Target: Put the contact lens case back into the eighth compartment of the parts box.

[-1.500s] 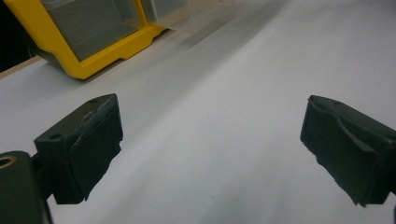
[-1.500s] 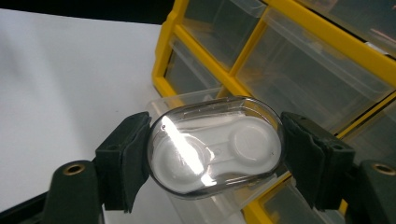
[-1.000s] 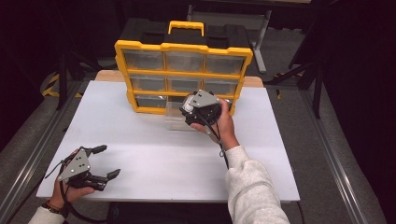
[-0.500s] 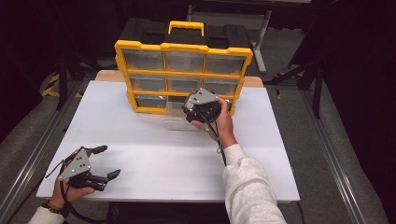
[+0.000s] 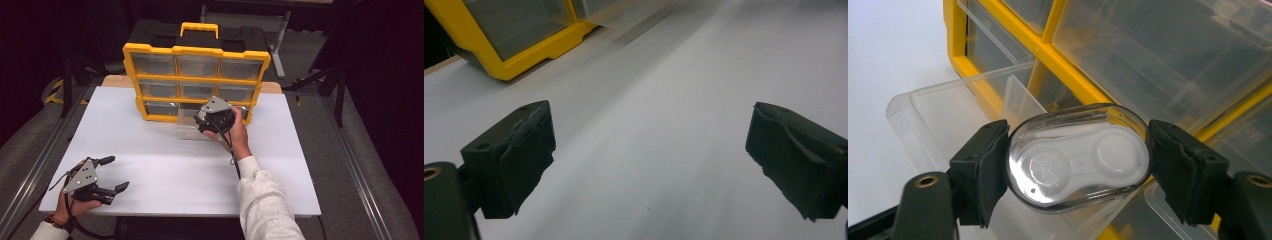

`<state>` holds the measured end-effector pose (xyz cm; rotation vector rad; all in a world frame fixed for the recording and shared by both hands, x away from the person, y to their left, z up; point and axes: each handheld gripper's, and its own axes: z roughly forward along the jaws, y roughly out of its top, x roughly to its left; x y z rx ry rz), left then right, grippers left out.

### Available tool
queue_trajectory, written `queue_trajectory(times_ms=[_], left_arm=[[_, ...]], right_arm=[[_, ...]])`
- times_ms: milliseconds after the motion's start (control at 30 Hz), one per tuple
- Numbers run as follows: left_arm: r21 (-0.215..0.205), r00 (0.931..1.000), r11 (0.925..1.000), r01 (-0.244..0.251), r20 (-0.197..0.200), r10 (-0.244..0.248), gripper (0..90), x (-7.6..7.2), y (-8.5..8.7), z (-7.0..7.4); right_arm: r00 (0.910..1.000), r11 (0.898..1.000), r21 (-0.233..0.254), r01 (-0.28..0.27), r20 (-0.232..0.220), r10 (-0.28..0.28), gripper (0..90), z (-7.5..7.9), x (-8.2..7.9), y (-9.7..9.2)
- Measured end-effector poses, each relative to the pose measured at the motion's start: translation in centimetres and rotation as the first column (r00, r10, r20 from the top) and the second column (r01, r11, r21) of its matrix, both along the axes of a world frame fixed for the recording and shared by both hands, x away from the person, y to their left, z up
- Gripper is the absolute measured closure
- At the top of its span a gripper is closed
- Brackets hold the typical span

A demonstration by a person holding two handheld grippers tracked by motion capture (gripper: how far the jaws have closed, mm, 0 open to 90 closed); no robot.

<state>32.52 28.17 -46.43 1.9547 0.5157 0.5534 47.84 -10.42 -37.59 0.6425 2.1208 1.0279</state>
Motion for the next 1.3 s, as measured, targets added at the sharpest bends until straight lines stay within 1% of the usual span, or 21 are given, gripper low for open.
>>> queue_trajectory(times_ms=[333,400,533,733,867,1200,1300], left_arm=[[0.004,1.0000,1.0000,0.003,-0.004,-0.003,6.6,0.1,0.0,0.0],[0.004,1.0000,1.0000,0.002,-0.003,-0.002,6.6,0.1,-0.1,0.0],[0.002,1.0000,1.0000,0.002,-0.005,-0.002,6.6,0.1,-0.1,-0.1],[0.007,1.0000,1.0000,0.002,-0.006,-0.002,6.7,0.1,-0.1,-0.1],[0.008,1.0000,1.0000,0.001,-0.007,-0.001,6.7,0.1,-0.1,-0.1],[0.007,1.0000,1.0000,-0.003,0.000,0.003,7.2,0.0,-0.1,0.0],[0.008,1.0000,1.0000,-0.003,-0.003,0.003,7.2,0.0,-0.1,-0.1]], right_arm=[[0.9999,1.000,0.006,-0.003,-0.012,0.003,27.5,-0.2,0.0,0.0],[1.0000,1.000,0.014,-0.007,0.000,0.007,27.8,0.0,-0.2,0.0],[1.0000,1.000,0.011,-0.007,0.007,0.007,27.8,0.1,-0.2,0.0],[0.9998,1.000,0.029,-0.005,0.017,0.005,27.8,0.6,-0.4,-0.3],[0.9997,0.999,0.033,-0.007,0.024,0.006,27.7,0.8,-0.5,-0.3],[0.9988,0.999,0.037,-0.029,0.040,0.028,25.7,1.5,-1.1,-0.3],[0.9982,0.999,0.040,-0.033,0.052,0.031,24.8,1.7,-1.5,-0.3]])
